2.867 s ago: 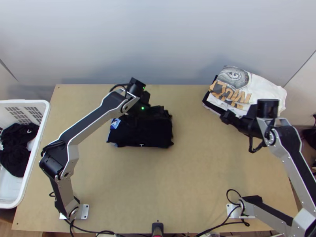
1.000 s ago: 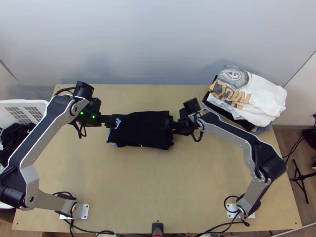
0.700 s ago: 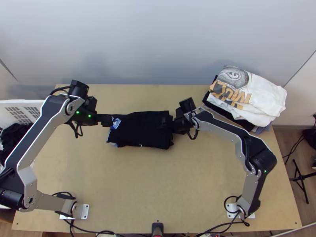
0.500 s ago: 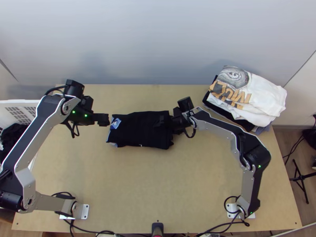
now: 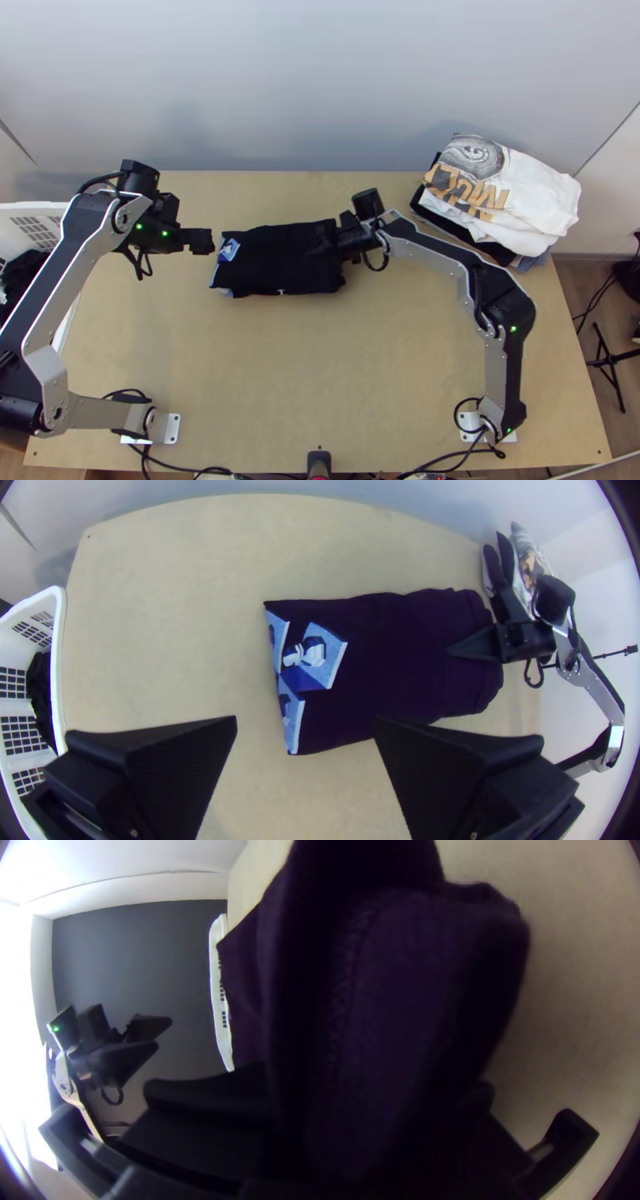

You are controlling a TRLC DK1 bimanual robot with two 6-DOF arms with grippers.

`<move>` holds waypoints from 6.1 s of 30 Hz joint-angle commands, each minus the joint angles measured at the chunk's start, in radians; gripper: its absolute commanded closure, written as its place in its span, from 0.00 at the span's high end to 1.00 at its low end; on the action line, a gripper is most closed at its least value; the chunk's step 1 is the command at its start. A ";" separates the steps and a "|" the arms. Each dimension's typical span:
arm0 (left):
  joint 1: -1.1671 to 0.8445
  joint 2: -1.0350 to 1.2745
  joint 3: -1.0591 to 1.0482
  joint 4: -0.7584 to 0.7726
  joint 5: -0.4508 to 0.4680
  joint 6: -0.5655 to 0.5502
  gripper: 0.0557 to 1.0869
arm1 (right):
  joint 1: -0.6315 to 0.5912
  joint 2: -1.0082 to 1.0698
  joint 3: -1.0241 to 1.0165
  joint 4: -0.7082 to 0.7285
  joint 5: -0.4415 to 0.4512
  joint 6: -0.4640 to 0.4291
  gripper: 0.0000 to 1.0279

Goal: Fold the t-shirt

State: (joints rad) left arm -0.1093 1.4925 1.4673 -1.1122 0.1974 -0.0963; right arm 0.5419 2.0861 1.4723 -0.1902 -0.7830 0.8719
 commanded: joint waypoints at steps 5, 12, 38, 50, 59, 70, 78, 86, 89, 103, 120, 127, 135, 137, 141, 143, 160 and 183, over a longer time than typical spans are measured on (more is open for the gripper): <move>0.020 -0.017 -0.016 0.000 0.000 0.004 0.96 | -0.056 -0.219 0.114 -0.114 -0.013 0.006 0.03; 0.043 -0.025 -0.013 0.000 0.000 0.020 0.96 | -0.145 -0.265 0.307 -0.213 -0.042 0.009 0.03; 0.051 -0.031 -0.042 0.008 0.002 0.033 0.96 | -0.731 -0.035 0.864 0.029 -0.191 0.338 0.03; 0.048 -0.025 -0.036 0.018 0.002 0.026 0.96 | -0.800 -0.092 0.683 -0.103 -0.314 0.188 0.03; 0.023 -0.015 -0.035 0.031 0.002 0.017 0.96 | -0.862 -0.139 0.569 -0.101 -0.329 0.099 0.03; 0.019 -0.015 -0.032 0.032 0.002 0.012 0.96 | -0.921 -0.158 0.447 -0.101 -0.341 0.033 0.03; 0.025 -0.020 -0.039 0.031 0.002 0.015 0.96 | -0.994 -0.178 0.322 -0.152 -0.335 -0.094 0.03; 0.017 -0.012 -0.033 0.031 0.002 0.018 0.96 | -1.063 -0.178 0.264 -0.388 -0.280 -0.395 0.03; 0.014 -0.005 -0.022 0.031 0.002 0.018 0.96 | -1.083 -0.182 0.233 -0.428 -0.254 -0.456 0.03; 0.008 -0.008 -0.001 0.017 0.002 0.018 0.96 | -1.129 -0.331 0.123 -0.407 0.182 -0.679 0.96; 0.036 -0.048 -0.044 0.014 0.002 0.029 0.96 | -1.146 -0.535 0.025 -0.153 0.380 -0.746 0.96; 0.063 -0.058 -0.038 0.092 0.004 -0.034 0.96 | -0.933 -0.586 0.019 0.071 0.576 -0.855 0.96; 0.059 -0.069 -0.019 0.095 0.004 -0.052 0.96 | -0.675 -0.442 -0.219 0.594 0.835 -1.047 0.96; 0.068 -0.080 -0.021 0.091 0.002 -0.051 0.96 | -0.665 -0.370 -0.305 0.749 0.867 -1.077 0.96; 0.094 -0.104 -0.033 0.078 0.002 -0.045 0.96 | -0.681 -0.230 -0.477 1.083 0.900 -1.120 0.96; 0.106 -0.112 -0.045 0.075 0.002 -0.040 0.96 | -0.685 -0.187 -0.537 1.187 0.923 -1.133 0.96; 0.083 -0.147 -0.127 0.077 0.004 -0.060 0.96 | -0.691 -0.092 -0.564 1.193 0.939 -1.076 0.96; 0.125 -0.222 -0.116 0.080 0.005 -0.048 0.96 | -0.499 -0.343 -0.012 0.910 1.033 -0.984 0.95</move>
State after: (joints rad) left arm -0.0021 1.2797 1.3495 -1.0328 0.2012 -0.1528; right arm -0.0925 1.6756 1.3159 0.7658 0.2276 -0.1299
